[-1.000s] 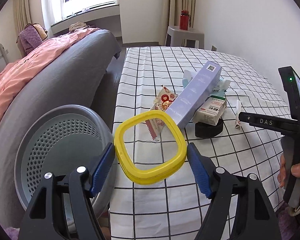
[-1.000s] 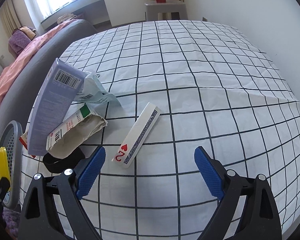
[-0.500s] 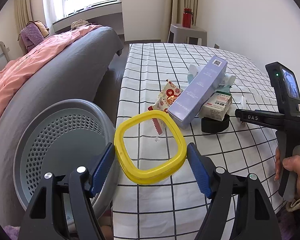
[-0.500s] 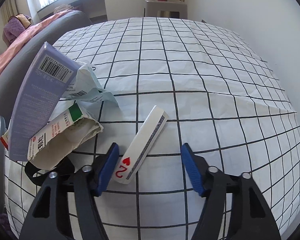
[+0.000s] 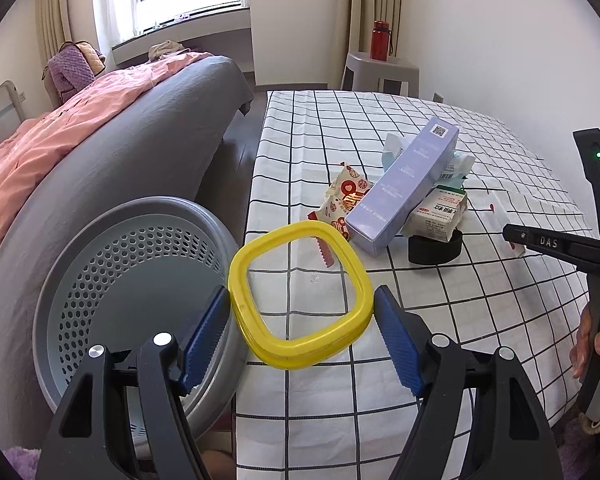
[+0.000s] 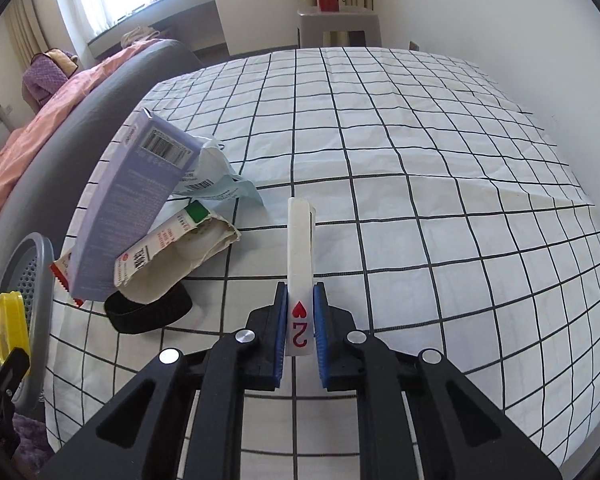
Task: Collect trash
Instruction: 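Carry the yellow ring and white box over the wastebasket with both tools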
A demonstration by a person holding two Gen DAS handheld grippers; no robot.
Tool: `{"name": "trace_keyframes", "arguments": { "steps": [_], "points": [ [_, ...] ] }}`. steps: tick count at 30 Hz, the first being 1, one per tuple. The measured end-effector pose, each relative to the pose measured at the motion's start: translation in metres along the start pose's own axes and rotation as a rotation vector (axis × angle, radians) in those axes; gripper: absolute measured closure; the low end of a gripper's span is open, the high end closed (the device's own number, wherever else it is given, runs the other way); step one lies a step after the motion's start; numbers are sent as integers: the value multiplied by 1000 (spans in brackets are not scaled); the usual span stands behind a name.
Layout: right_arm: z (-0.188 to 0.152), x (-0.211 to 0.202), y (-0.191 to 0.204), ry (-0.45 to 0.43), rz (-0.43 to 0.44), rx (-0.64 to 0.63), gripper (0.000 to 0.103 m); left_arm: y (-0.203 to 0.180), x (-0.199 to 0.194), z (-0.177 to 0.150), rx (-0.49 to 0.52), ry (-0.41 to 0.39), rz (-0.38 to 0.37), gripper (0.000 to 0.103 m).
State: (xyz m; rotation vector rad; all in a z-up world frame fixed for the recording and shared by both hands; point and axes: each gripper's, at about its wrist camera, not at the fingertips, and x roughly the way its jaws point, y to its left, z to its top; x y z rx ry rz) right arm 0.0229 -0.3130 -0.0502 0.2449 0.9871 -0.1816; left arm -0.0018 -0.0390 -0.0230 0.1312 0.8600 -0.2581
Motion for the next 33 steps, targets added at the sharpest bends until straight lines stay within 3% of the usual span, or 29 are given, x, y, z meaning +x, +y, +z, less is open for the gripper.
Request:
{"name": "trace_keyframes", "arguments": {
  "steps": [14,25,33],
  "points": [
    [-31,-57,65,-48,174,-40,90,40,-39,-5,-60,-15,14,32],
    [-23,-73,157,-62,333,-184,90,98,-51,2,-87,-27,129,32],
    [-18,-68,209,-50,391,-282,90,132,-48,3,-136,-17,179,32]
  ]
}}
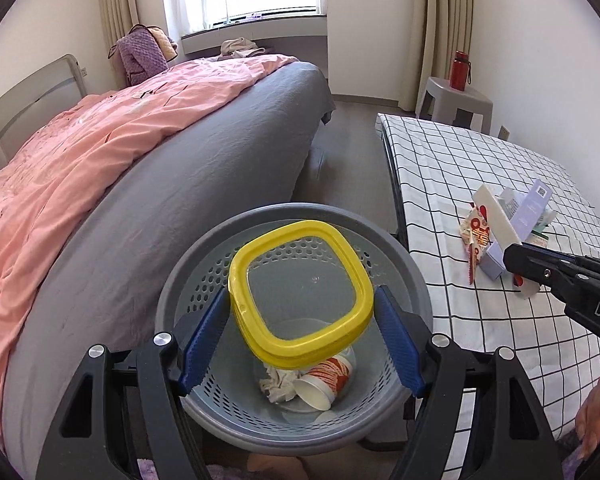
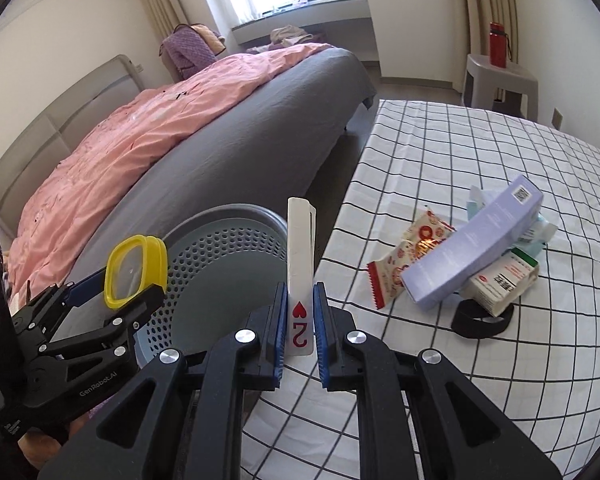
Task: Collect trash
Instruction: 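Carry the yellow ring and white box over the wastebasket with both tools, then open both tools to drop the ring and box into the wastebasket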
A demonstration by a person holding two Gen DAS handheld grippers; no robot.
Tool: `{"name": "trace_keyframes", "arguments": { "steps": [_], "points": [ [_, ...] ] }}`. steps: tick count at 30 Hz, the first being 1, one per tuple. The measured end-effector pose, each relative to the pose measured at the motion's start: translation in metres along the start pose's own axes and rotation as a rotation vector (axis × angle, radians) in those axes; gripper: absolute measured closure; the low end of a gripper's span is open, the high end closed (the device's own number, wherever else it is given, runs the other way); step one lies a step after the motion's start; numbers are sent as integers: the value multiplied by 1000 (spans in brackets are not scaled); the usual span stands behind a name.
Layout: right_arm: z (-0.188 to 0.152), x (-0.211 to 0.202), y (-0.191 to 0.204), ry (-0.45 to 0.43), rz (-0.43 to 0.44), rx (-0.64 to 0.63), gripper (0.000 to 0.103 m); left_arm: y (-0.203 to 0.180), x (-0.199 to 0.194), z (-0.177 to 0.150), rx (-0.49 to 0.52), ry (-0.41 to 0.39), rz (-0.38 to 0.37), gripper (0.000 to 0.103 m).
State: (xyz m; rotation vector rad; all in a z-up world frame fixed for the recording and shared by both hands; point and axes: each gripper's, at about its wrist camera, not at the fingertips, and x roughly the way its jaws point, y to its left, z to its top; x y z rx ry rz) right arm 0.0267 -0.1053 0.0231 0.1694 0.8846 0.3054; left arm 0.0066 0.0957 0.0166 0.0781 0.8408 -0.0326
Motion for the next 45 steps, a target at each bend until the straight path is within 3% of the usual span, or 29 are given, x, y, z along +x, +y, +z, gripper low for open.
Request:
{"name": "trace_keyframes", "arguments": {
  "steps": [19,32,34,36,38,45],
  "points": [
    [-1,63,43,106,64,-133,89,40,37,-9,-106,57,46,32],
    [2,72,47,100,92,-138,87,49,40,-10,-152,57,52,32],
    [2,71,48,96,87,-141,85,49,40,-10,-152,57,65,31],
    [2,68,48,82,84,-141,68,49,41,-10,-150,62,83,28],
    [3,66,48,68,82,-139,58,51,41,-10,-156,63,93,27],
    [1,61,46,63,79,-127,58,55,39,-10,-170,59,104,23]
  ]
}}
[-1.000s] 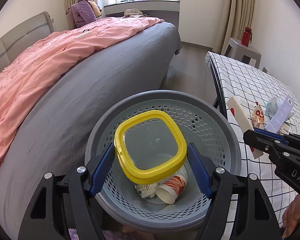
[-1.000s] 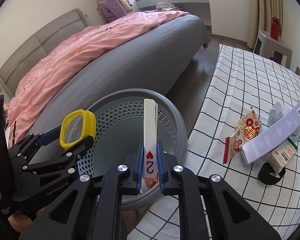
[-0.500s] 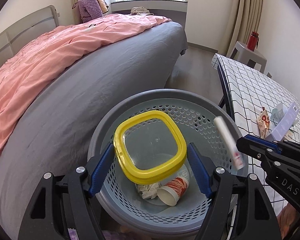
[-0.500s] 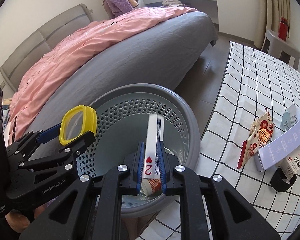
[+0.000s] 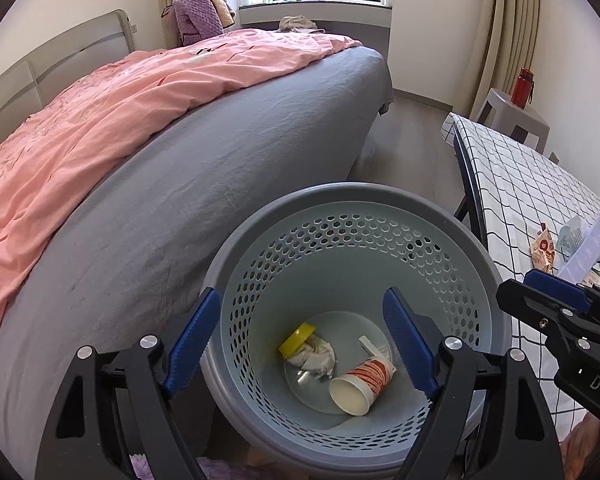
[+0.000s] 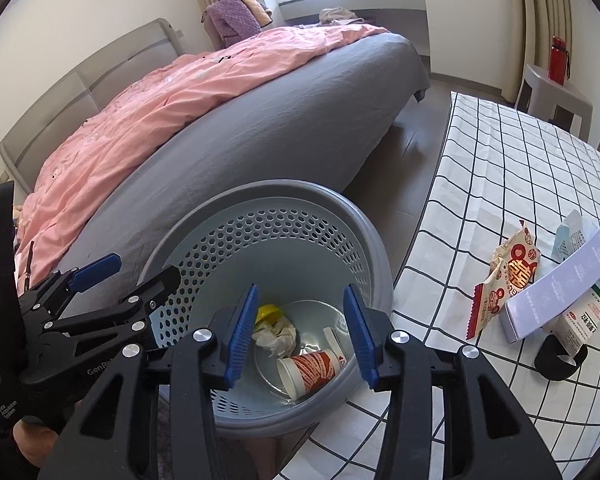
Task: Collect trash
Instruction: 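Open both tools to drop the ring and box into the wastebasket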
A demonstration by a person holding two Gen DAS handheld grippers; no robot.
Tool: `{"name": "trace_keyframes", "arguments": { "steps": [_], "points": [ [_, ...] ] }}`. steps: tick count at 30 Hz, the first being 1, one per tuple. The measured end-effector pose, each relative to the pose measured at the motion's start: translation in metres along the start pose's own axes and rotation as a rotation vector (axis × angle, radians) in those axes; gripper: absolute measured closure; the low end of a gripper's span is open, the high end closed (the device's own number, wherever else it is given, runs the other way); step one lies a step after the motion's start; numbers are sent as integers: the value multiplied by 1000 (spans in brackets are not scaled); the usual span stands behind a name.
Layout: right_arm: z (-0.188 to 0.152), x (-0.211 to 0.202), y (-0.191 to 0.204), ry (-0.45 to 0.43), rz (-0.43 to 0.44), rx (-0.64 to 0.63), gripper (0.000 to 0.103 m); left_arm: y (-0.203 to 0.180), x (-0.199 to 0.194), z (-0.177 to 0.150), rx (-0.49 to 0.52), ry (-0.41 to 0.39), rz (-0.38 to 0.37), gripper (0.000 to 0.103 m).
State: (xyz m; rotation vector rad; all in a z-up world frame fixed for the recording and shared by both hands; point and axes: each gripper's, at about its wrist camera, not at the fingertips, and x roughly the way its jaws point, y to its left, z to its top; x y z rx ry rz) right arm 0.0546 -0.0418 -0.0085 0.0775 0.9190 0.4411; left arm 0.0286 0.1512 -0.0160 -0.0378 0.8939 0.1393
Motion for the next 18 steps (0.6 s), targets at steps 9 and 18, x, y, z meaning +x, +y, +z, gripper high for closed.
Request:
{"name": "trace_keyframes", "arguments": {
  "steps": [9,18],
  "points": [
    [-3,-4,-1,-5,8,7,52,1,0,0,-9,1,2,23],
    [-6,-16,-12,-19,-14,41,43,-3,-5,-2,10,-7,0,23]
  ]
}}
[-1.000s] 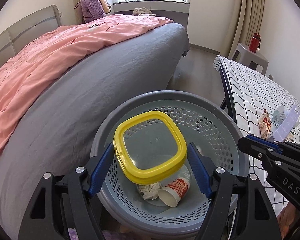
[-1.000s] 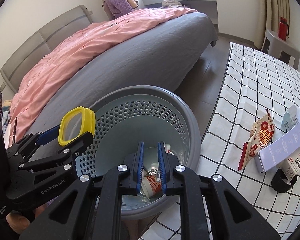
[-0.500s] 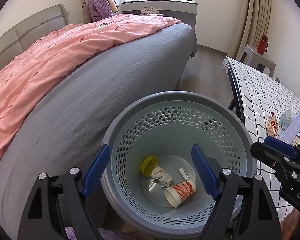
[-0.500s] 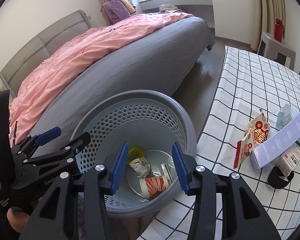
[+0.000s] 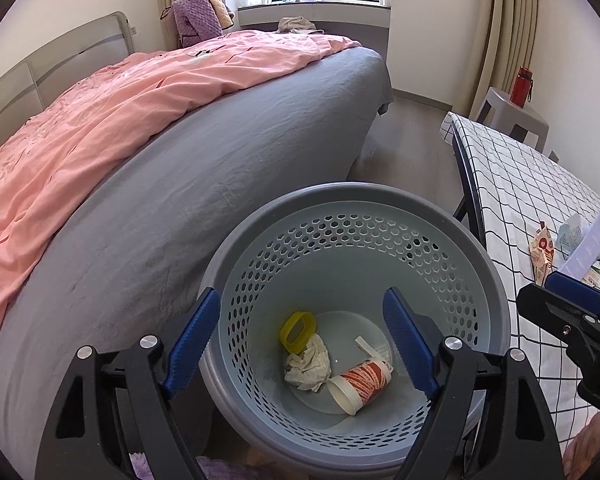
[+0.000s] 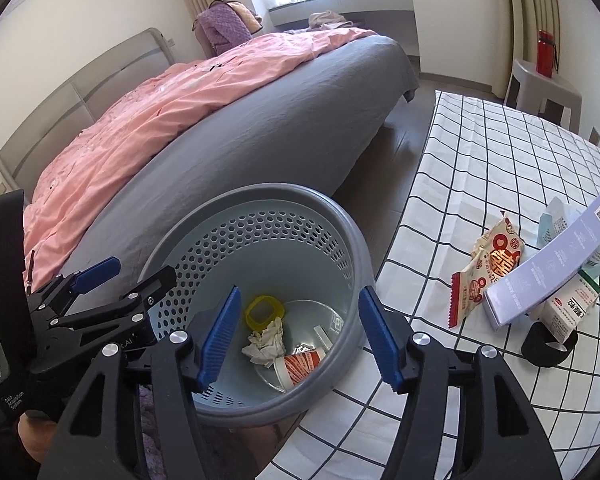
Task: Collect trash
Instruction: 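Open both tools to drop the ring and box into the wastebasket, then move both tools back toward the remaining trash on the checkered bed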
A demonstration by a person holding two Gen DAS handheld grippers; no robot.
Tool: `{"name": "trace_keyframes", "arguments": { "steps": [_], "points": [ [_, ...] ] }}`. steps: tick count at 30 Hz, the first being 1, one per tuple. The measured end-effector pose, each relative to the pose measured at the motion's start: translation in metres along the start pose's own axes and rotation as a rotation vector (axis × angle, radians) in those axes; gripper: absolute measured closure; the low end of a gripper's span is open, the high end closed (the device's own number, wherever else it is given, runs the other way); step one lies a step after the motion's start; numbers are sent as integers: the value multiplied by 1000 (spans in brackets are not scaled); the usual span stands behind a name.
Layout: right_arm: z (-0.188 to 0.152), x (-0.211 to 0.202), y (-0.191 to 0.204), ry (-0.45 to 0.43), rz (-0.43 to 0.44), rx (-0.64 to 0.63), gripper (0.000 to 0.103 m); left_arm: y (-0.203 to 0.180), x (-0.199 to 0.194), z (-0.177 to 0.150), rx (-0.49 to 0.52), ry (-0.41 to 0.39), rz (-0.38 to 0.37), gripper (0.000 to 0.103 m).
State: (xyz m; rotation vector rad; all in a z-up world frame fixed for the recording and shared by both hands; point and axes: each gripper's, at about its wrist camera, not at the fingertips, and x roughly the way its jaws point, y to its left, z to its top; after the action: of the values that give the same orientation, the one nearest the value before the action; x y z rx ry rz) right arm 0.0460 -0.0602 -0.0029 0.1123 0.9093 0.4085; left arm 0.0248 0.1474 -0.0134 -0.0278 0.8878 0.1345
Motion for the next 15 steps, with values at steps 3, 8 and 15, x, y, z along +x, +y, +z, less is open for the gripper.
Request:
{"name": "trace_keyframes", "arguments": {
  "steps": [3,8,15],
  "points": [
    [-3,-7,-7,-5,-12,22,41,-2,-6,-1,8,-15,-13,23],
    [-9,-27,-19,-33,-20,56,40,-10,-10,-3,43,-16,-10,23],
    [-21,-58,-40,-61,-48,89,38,-28,-25,-3,79,-38,-19,23]
  ]
}}
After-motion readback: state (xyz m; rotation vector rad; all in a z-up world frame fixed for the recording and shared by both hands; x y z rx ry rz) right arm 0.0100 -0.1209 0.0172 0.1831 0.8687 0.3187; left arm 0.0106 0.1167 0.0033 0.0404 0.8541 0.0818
